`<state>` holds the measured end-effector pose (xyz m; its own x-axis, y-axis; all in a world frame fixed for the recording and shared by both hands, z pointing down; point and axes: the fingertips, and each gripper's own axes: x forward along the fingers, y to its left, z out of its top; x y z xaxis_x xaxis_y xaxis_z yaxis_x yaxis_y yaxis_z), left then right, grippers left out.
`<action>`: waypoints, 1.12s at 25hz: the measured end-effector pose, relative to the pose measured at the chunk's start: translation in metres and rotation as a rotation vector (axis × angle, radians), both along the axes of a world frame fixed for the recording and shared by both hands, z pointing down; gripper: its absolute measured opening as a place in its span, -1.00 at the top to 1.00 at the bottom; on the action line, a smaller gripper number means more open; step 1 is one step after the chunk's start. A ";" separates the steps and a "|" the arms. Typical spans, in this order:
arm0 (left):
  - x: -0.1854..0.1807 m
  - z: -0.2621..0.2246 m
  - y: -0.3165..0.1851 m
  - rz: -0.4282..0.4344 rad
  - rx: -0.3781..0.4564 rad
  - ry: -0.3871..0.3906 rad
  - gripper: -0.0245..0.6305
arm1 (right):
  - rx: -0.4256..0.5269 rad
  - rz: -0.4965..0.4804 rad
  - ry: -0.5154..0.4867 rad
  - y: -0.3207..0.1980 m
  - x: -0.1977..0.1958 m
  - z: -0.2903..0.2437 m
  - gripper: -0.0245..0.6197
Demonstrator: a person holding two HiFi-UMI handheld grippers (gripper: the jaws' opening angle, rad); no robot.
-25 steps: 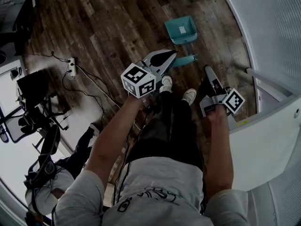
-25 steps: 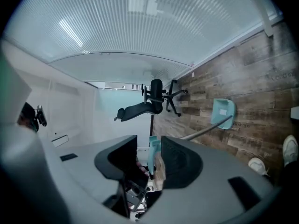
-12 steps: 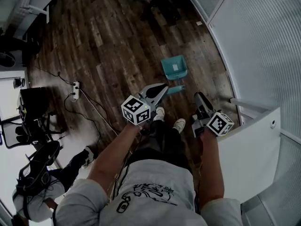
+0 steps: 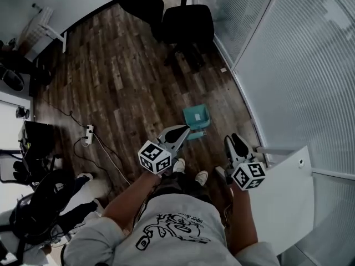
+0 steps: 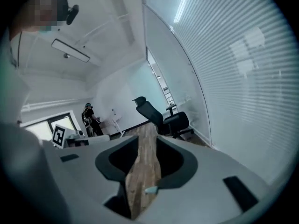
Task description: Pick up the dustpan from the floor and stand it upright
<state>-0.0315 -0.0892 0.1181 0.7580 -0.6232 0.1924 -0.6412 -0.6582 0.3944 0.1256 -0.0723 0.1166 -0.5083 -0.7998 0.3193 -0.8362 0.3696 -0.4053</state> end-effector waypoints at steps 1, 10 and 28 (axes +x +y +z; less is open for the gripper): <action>0.001 -0.016 -0.001 -0.006 0.015 0.002 0.92 | 0.026 -0.008 0.039 -0.001 0.000 -0.017 0.57; 0.014 -0.123 0.024 -0.032 0.131 0.044 0.92 | 0.214 -0.043 0.191 0.025 -0.009 -0.138 0.61; 0.015 -0.269 0.059 -0.090 0.370 -0.018 0.92 | 0.411 -0.124 0.286 0.057 -0.046 -0.286 0.62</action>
<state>-0.0164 -0.0306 -0.1514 0.6960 -0.7166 -0.0453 -0.7073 -0.6950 0.1292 0.0795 -0.0157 -0.1693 -0.5456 -0.8277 0.1316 -0.8321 0.5537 0.0327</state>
